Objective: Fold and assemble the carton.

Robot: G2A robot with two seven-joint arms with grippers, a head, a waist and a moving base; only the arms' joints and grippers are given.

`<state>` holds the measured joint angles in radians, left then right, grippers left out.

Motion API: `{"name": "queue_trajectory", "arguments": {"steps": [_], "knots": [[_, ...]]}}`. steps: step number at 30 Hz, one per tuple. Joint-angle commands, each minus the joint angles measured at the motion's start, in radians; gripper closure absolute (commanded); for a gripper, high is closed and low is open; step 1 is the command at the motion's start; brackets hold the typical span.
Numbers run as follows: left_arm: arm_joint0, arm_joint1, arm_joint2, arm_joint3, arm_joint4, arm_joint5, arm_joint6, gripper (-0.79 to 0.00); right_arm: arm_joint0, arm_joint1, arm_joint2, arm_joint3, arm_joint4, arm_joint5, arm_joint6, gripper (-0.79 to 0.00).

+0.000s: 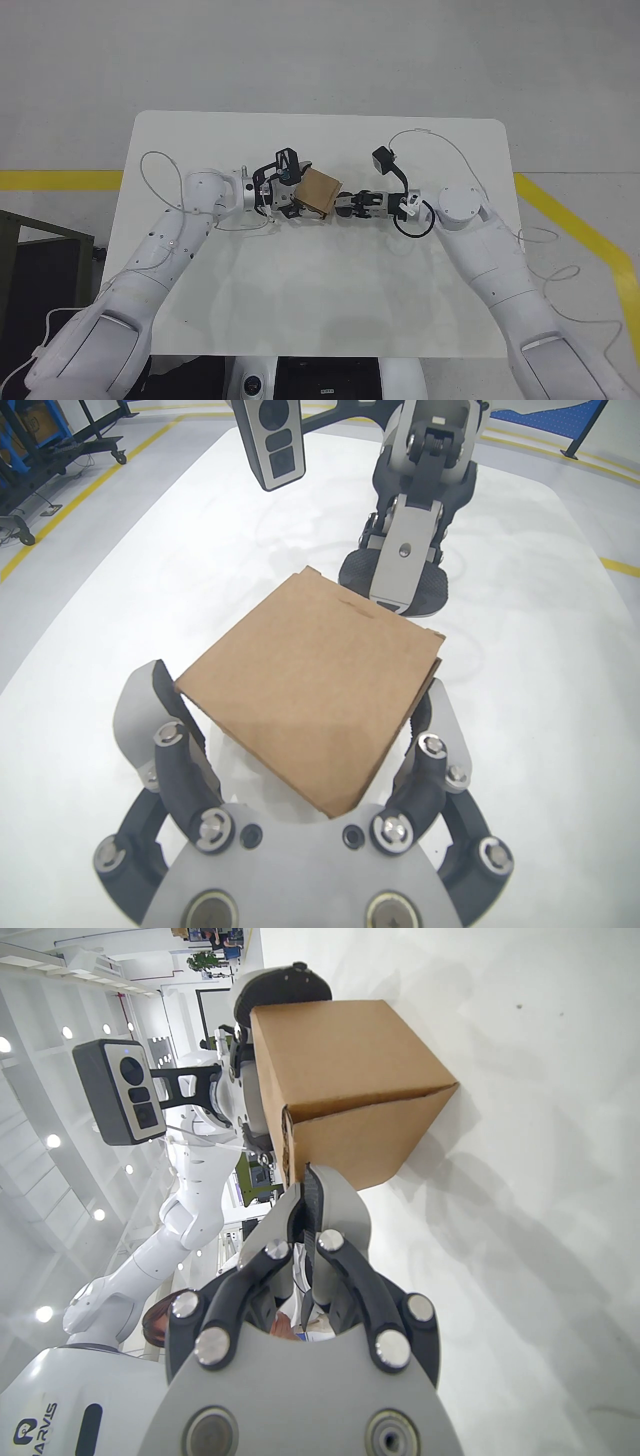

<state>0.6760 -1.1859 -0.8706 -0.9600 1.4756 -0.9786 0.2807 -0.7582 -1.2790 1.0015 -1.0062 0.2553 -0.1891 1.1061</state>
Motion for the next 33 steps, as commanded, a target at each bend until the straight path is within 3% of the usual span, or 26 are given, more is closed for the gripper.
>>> {"name": "queue_trajectory", "arguments": {"steps": [1, 22, 27, 33], "knots": [[-0.001, 0.0, 0.001, 0.0, 0.0, 0.0, 0.0, -0.785, 0.009, -0.004, -0.009, 0.009, 0.003, -0.001, 0.0, 0.0], [-0.001, 0.002, -0.003, 0.001, 0.008, -0.003, 0.0, -0.785, 0.061, -0.027, -0.052, 0.077, 0.024, -0.032, 0.006, -0.006], [0.007, 0.018, -0.033, -0.001, 0.012, -0.032, 0.007, -0.785, 0.04, -0.008, -0.011, 0.043, 0.01, -0.027, 0.014, -0.157], [0.038, 0.05, -0.08, -0.045, -0.009, -0.034, 0.01, -0.785, 0.004, 0.022, 0.058, -0.029, -0.022, -0.049, 0.024, -0.262]]}}
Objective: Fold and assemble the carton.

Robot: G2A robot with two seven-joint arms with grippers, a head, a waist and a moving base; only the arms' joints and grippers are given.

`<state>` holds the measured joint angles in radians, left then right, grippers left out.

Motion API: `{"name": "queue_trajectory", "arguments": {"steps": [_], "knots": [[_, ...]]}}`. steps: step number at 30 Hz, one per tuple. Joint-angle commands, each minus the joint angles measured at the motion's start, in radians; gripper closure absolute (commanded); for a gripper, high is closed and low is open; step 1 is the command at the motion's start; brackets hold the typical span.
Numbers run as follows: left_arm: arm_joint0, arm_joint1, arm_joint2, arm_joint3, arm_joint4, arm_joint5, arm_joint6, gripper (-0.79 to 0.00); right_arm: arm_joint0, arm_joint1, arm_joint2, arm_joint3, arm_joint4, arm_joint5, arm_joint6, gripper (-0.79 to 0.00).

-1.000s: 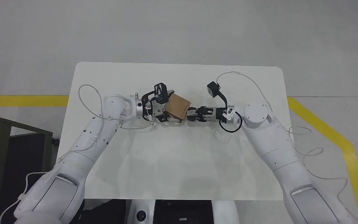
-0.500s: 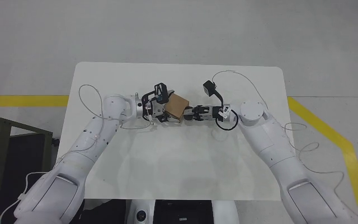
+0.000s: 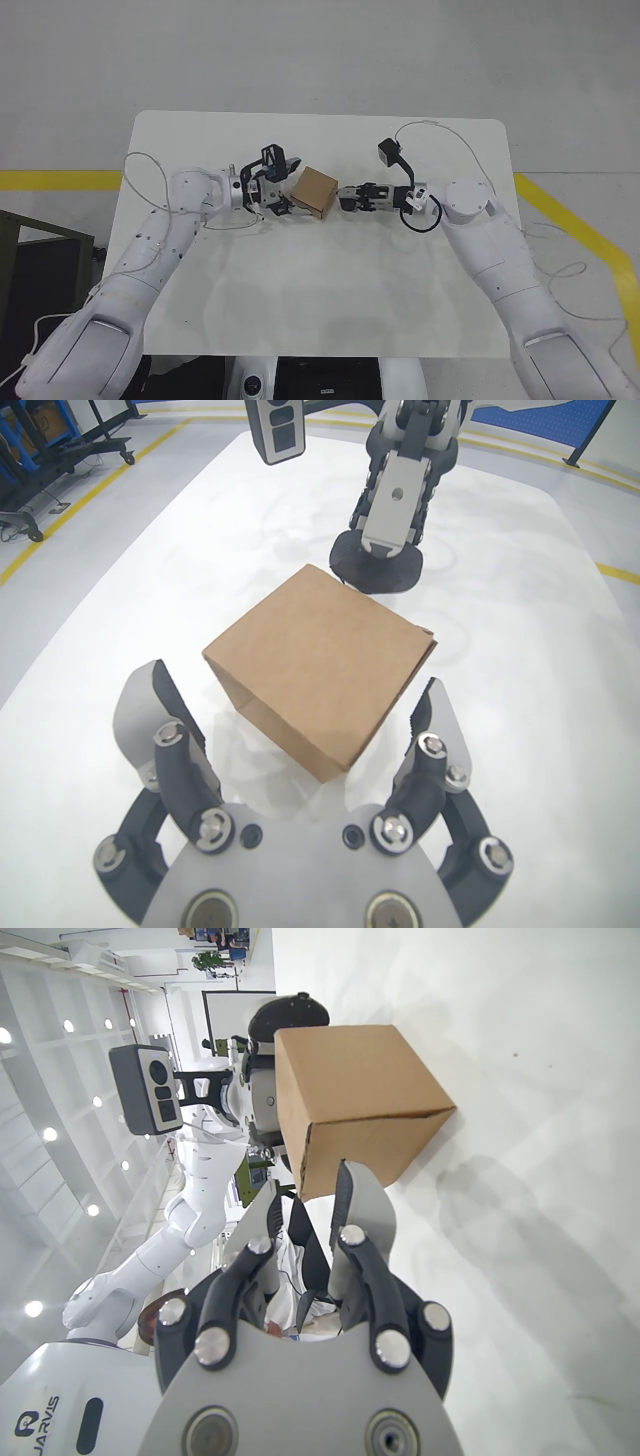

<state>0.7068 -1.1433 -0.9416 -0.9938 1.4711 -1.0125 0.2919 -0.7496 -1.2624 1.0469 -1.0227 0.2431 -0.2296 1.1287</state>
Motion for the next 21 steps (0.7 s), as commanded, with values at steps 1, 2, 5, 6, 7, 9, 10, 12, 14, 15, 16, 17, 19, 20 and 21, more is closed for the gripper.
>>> {"name": "queue_trajectory", "arguments": {"steps": [1, 2, 5, 6, 7, 9, 10, 12, 14, 15, 16, 17, 19, 20, 21], "knots": [[0.015, 0.014, -0.018, -0.023, -0.012, 0.0, -0.001, -0.785, -0.009, 0.011, 0.027, -0.026, -0.016, -0.018, 0.004, -0.28], [0.023, 0.021, -0.027, -0.036, -0.02, 0.0, -0.002, -0.785, -0.011, 0.017, 0.04, -0.04, -0.03, -0.032, 0.009, -0.305], [0.05, 0.046, -0.054, -0.08, -0.06, 0.0, -0.006, -0.785, -0.012, 0.035, 0.086, -0.071, -0.064, -0.08, 0.024, -0.345], [0.058, 0.056, -0.062, -0.094, -0.076, 0.0, -0.011, -0.785, -0.013, 0.04, 0.102, -0.076, -0.068, -0.105, 0.027, -0.348], [0.065, 0.066, -0.072, -0.107, -0.094, 0.0, -0.018, -0.785, -0.015, 0.045, 0.118, -0.076, -0.065, -0.128, 0.029, -0.345], [0.076, 0.086, -0.097, -0.127, -0.135, 0.0, -0.039, -0.785, -0.017, 0.053, 0.149, -0.066, -0.061, -0.182, 0.021, -0.348], [0.081, 0.095, -0.116, -0.132, -0.157, 0.0, -0.054, -0.785, -0.018, 0.057, 0.162, -0.059, -0.057, -0.211, 0.013, -0.357], [0.089, 0.111, -0.146, -0.144, -0.193, 0.0, -0.09, -0.785, -0.019, 0.064, 0.188, -0.047, -0.061, -0.263, -0.003, -0.616], [0.098, 0.122, -0.174, -0.149, -0.24, 0.0, -0.122, -0.785, -0.021, 0.071, 0.219, -0.039, -0.063, -0.319, -0.033, -0.785], [0.101, 0.125, -0.188, -0.151, -0.266, 0.0, -0.136, -0.785, -0.023, 0.076, 0.238, -0.033, -0.066, -0.343, -0.053, -0.785], [0.104, 0.129, -0.199, -0.153, -0.289, 0.0, -0.153, -0.785, -0.026, 0.08, 0.256, -0.028, -0.068, -0.367, -0.077, -0.785], [0.104, 0.132, -0.21, -0.155, -0.307, 0.001, -0.17, -0.785, -0.032, 0.084, 0.274, -0.025, -0.062, -0.392, -0.1, -0.785], [0.105, 0.136, -0.229, -0.165, -0.33, 0.007, -0.202, -0.785, -0.039, 0.091, 0.303, -0.016, -0.077, -0.425, -0.14, -0.785], [0.105, 0.138, -0.237, -0.17, -0.338, 0.012, -0.217, -0.785, -0.042, 0.094, 0.316, -0.013, -0.084, -0.438, -0.165, -0.785], [0.104, 0.14, -0.246, -0.175, -0.345, 0.017, -0.23, -0.785, -0.043, 0.097, 0.327, -0.011, -0.099, -0.446, -0.191, -0.785]]}}
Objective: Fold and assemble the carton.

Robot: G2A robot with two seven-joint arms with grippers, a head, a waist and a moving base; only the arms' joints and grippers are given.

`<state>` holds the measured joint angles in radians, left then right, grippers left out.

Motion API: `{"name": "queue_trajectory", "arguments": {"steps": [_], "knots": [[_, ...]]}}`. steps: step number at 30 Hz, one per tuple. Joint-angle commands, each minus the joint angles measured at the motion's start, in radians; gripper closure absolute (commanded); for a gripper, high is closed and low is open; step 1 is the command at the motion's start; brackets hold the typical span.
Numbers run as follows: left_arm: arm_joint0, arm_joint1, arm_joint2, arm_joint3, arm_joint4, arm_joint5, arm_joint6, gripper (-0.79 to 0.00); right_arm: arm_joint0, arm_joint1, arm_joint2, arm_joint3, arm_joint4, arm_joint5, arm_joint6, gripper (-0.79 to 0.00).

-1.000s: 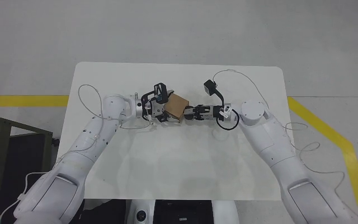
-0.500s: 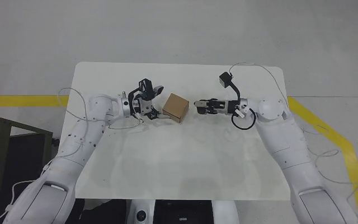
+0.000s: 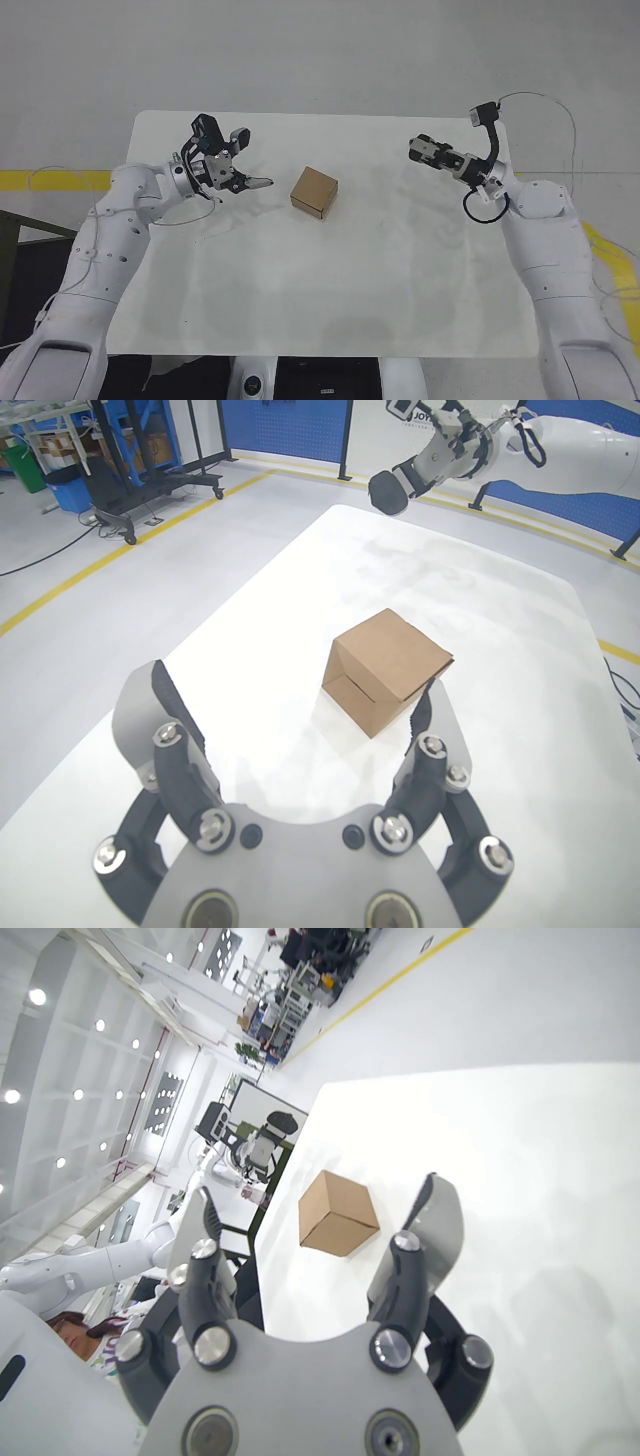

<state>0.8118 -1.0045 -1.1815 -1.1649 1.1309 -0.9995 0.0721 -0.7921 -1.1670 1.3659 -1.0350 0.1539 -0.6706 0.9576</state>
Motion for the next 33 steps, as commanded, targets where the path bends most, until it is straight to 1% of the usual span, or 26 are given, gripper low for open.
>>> {"name": "queue_trajectory", "arguments": {"steps": [1, 7, 10, 16, 23, 33], "knots": [[-0.004, 0.004, -0.015, -0.013, -0.003, 0.013, -0.022, -0.785, 0.0, 0.005, 0.018, 0.003, -0.04, -0.009, -0.046, -0.785], [-0.027, 0.014, -0.057, -0.029, -0.021, 0.022, -0.067, -0.785, -0.011, 0.02, 0.072, -0.01, -0.175, -0.02, -0.232, -0.785], [-0.044, 0.016, -0.07, -0.018, -0.036, 0.031, -0.088, -0.785, -0.024, 0.027, 0.089, -0.035, -0.228, -0.003, -0.28, -0.785], [-0.072, 0.02, -0.087, -0.015, -0.067, 0.034, -0.123, -0.785, -0.037, 0.037, 0.104, -0.063, -0.241, 0.031, -0.281, -0.785], [-0.072, 0.024, -0.102, -0.037, -0.054, 0.105, -0.152, -0.785, -0.046, 0.041, 0.114, -0.07, -0.234, 0.037, -0.29, -0.785], [-0.071, 0.024, -0.102, -0.038, -0.055, 0.107, -0.151, -0.784, -0.046, 0.041, 0.114, -0.07, -0.234, 0.037, -0.29, -0.785]]}}
